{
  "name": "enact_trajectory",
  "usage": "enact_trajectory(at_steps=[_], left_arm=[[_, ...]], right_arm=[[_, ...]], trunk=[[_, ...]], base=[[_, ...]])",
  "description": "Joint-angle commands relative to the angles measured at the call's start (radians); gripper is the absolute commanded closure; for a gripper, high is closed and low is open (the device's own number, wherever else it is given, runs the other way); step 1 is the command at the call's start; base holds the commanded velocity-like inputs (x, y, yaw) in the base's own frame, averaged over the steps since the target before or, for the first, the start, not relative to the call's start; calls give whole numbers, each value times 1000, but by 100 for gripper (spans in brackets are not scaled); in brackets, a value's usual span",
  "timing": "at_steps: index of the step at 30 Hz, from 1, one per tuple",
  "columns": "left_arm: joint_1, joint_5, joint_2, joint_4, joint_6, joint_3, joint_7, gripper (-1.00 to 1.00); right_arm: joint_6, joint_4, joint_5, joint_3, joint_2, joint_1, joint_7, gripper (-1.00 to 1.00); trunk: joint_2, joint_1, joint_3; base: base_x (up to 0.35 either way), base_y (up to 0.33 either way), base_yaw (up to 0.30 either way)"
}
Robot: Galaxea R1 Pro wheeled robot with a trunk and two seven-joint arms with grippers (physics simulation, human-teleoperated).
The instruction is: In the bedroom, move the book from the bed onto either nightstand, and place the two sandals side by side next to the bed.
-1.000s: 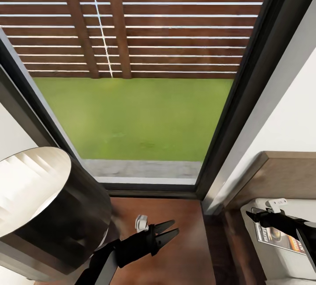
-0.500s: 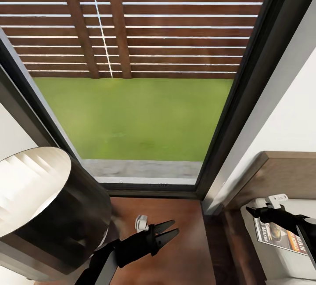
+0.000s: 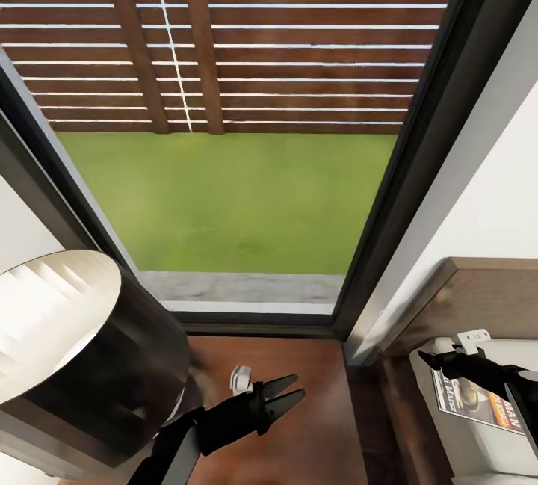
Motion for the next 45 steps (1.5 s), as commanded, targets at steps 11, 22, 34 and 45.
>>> enact_trajectory(at_steps=[11,22,34,45], left_arm=[[0,7,0,0,10,-1,-1,-100],[0,7,0,0,10,-1,-1,-100],[0,7,0,0,10,-1,-1,-100],[0,8,0,0,10,-1,-1,-100]], right_arm=[[3,4,9,-2,0,-1,5,-100],[-1,5,89,-3,0,-1,6,-100],[-3,-1,91,-3,0,-1,7,-100],[-4,0,92,-3,0,-1,6,-100]], trunk=[[-28,15,-13],[-42,23,-20],[-105,57,-48],[-105,57,-48]], base=[[0,0,0],[0,0,0],[0,0,0],[0,0,0]])
